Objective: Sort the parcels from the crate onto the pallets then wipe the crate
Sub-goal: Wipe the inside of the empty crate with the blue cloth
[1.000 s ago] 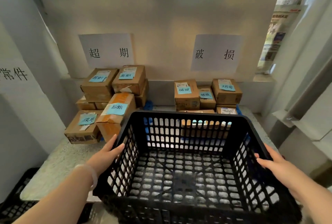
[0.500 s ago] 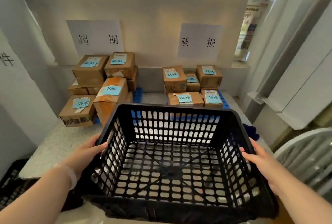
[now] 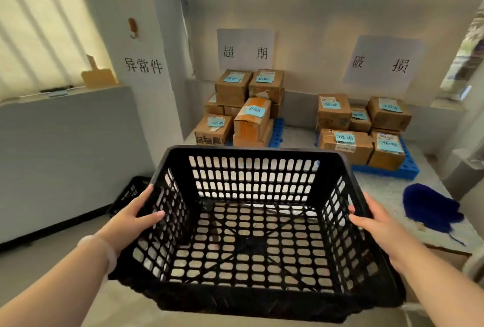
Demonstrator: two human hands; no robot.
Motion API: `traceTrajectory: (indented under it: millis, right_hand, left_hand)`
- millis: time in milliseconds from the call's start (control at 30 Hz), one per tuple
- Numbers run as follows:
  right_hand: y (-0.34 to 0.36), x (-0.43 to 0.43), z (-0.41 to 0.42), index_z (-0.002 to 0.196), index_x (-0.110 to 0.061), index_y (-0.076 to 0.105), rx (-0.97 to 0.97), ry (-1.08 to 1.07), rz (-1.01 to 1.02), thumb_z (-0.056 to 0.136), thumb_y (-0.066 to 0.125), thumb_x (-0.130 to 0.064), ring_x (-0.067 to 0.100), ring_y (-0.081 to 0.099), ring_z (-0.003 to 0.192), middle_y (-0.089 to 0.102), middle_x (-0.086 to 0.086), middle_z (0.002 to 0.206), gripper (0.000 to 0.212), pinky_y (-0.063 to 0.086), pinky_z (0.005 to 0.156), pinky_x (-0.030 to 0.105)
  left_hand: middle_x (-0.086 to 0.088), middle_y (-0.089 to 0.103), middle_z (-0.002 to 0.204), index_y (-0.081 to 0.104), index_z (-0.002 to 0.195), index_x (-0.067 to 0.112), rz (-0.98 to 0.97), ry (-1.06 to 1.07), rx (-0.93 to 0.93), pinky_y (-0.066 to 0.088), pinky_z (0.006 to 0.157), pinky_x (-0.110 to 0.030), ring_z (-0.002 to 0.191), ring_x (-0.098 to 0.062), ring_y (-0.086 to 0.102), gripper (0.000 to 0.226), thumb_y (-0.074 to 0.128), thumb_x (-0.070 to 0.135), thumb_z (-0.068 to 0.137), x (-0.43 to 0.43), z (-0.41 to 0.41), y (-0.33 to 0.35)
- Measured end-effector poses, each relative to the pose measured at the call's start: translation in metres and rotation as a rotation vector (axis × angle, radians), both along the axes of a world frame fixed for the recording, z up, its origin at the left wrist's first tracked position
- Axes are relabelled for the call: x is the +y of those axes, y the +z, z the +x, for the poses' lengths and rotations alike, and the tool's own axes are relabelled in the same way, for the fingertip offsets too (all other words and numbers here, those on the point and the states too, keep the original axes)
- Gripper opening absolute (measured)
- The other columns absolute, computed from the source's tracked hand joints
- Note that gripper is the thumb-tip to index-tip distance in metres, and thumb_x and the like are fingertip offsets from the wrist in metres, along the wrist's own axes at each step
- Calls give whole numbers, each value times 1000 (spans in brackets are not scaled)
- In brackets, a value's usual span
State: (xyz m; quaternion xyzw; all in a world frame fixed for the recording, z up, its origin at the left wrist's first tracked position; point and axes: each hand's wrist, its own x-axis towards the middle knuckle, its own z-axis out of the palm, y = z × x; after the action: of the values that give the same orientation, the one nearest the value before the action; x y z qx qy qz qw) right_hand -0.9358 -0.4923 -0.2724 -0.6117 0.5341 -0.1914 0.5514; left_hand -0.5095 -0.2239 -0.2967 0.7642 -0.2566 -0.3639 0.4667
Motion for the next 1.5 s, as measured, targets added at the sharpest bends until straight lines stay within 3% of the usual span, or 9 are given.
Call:
traceTrajectory:
  millis: [67,133,233,400,700,1067,1233,1500]
  right_hand:
    - [3,14,32,153,-46,17,6,51,-16,95,60,-21,31,42,134,43,-1,150,76,32,111,59]
    - [3,28,67,153,-46,15,28,107,-49,94,62,-23,29,41,136,42,-2,152,79,31,112,58]
    - [1,54,124,153,-46,7,48,171,-70,94,64,-24,28,36,140,37,-2,155,86,28,114,56]
    - [-8,107,225,153,-49,2,45,254,-54,94,64,-23,28,32,143,30,-1,159,89,28,115,55]
    - [-37,182,360,153,-49,5,-10,313,19,93,67,-20,23,39,139,38,-3,155,91,31,115,51]
    - [-53,165,487,155,-43,5,5,382,27,92,67,-20,26,35,142,32,0,158,91,29,116,51]
    - [-52,150,536,155,-42,6,23,404,18,94,65,-20,27,24,147,20,-1,162,88,24,118,49]
    - [-70,151,619,155,-41,3,98,371,57,92,67,-24,27,21,148,16,-1,164,91,23,119,52]
  left_hand:
    - [5,56,139,37,121,78,-3,32,-10,38,110,-48,125,-23,55,93,85,71,43,29,16,4]
    - [3,51,144,36,120,78,-2,65,-21,34,113,-47,130,-24,50,76,83,56,64,53,26,17]
    - [3,38,153,30,140,59,-4,118,-77,26,116,-42,141,-23,35,71,70,33,88,95,63,19]
    - [7,36,154,31,144,51,17,163,-131,24,115,-37,142,-20,32,69,68,29,90,167,150,18]
    - [1,40,152,31,146,51,113,228,-138,25,117,-45,139,-27,37,67,66,31,92,256,271,18]
    - [-5,41,152,32,148,43,208,303,-134,24,117,-42,140,-28,36,73,70,30,87,257,364,5]
    - [-5,40,152,33,147,43,236,322,-118,24,117,-43,141,-28,34,68,68,30,90,243,412,4]
    - [-8,52,142,35,141,51,287,279,-19,31,114,-50,129,-32,48,66,70,35,87,237,527,-22]
